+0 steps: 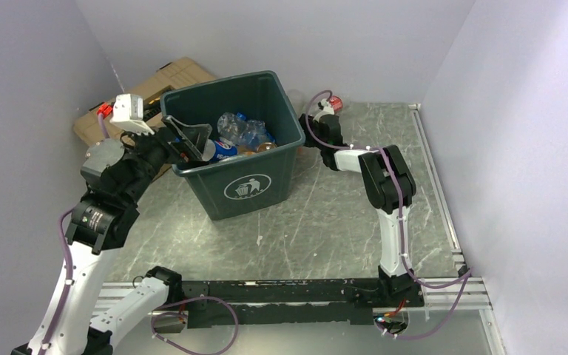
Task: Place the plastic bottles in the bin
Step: Pick up the plastic bottle from the corner of the board.
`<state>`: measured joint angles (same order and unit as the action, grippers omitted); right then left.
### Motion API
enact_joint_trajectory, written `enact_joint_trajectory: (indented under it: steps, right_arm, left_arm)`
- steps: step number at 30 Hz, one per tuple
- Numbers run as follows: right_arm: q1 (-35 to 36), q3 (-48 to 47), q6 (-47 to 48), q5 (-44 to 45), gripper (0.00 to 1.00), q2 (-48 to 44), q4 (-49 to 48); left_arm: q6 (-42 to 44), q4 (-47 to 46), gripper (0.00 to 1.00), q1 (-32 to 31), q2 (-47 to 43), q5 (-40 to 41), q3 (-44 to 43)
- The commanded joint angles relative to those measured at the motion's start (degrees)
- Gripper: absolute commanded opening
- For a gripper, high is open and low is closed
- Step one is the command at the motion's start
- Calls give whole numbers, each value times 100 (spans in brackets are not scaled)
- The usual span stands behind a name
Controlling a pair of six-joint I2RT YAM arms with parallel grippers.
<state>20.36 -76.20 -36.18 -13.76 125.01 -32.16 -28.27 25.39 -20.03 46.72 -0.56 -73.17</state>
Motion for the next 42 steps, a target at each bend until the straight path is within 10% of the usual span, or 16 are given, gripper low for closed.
enact_joint_trajectory:
  steps: [1,16,19,28,42]
  right_arm:
    - [31,37,272,236,57,-323,9]
    - [12,1441,760,1301,21,-2330,73]
    - [-1,1644,810,1649,0,-2956,396]
    - [10,2611,658,2687,0,-5681,1659]
    - [65,605,1130,-183,0,-9000,7446]
  left_arm:
    - [-72,-28,99,-10,-85,38,7]
    - [-237,-312,99,-10,-385,38,100]
    - [-303,-403,99,-10,-417,8,47]
    - [-603,-1135,99,-10,-280,-657,-112]
    - [562,-1531,99,-64,2016,-4967,-2597]
